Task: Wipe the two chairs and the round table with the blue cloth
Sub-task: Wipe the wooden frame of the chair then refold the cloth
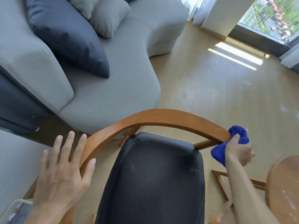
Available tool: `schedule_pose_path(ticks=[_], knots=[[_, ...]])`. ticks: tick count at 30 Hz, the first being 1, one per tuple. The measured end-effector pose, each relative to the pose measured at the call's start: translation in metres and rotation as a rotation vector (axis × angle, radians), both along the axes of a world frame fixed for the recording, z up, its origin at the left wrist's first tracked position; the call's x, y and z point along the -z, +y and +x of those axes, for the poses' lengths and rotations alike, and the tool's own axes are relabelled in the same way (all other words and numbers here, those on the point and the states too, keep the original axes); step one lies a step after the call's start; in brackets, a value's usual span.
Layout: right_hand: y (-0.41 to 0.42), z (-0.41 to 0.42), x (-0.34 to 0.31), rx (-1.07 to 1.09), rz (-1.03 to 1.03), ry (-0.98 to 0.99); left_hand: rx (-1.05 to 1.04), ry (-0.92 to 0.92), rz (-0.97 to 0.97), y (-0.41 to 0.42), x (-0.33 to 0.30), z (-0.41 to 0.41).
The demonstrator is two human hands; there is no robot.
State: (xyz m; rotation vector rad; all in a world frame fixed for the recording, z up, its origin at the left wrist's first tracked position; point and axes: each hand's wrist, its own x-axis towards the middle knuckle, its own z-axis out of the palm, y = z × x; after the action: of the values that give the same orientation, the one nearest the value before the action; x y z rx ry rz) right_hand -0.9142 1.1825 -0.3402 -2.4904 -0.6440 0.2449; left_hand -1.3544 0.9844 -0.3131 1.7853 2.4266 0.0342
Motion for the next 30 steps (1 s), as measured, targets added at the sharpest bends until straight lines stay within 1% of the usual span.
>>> schedule_pose_path(ticks=[1, 4, 8, 13, 16, 18, 21, 23, 25, 27, 30], knots=[[0.0, -0.009, 0.003, 0.023, 0.037, -0.005, 0.0, -0.001, 0.002, 0.0, 0.001, 0.0], [-0.003, -0.037, 0.007, -0.046, 0.086, -0.174, 0.008, 0.003, 0.01, 0.001, 0.002, 0.001], [-0.005, -0.039, 0.008, -0.165, 0.033, -0.336, 0.024, 0.013, -0.004, 0.002, 0.006, -0.001], [-0.002, -0.04, 0.004, -0.367, -0.025, -0.472, 0.031, 0.047, -0.022, 0.003, 0.009, -0.003], [0.012, -0.071, -0.005, -0.569, -0.051, -0.497, 0.037, 0.074, -0.065, 0.002, 0.01, -0.005], [0.021, -0.113, -0.009, -0.772, -0.041, -0.516, 0.034, 0.079, -0.089, 0.002, 0.01, -0.006], [0.021, -0.175, -0.007, -1.1, 0.027, -0.532, 0.026, 0.084, -0.118, 0.002, 0.008, -0.008], [0.017, -0.186, -0.005, -1.224, 0.033, -0.556, 0.012, 0.08, -0.116, 0.003, 0.008, -0.008], [0.02, -0.167, -0.007, -1.252, 0.024, -0.566, -0.007, 0.075, -0.122, 0.003, 0.009, -0.009], [0.024, -0.129, -0.009, -1.191, 0.001, -0.536, -0.01, 0.063, -0.129, 0.003, 0.01, -0.011], [0.016, -0.052, -0.014, -0.907, -0.035, -0.495, 0.001, 0.049, -0.147, 0.002, 0.012, -0.011]])
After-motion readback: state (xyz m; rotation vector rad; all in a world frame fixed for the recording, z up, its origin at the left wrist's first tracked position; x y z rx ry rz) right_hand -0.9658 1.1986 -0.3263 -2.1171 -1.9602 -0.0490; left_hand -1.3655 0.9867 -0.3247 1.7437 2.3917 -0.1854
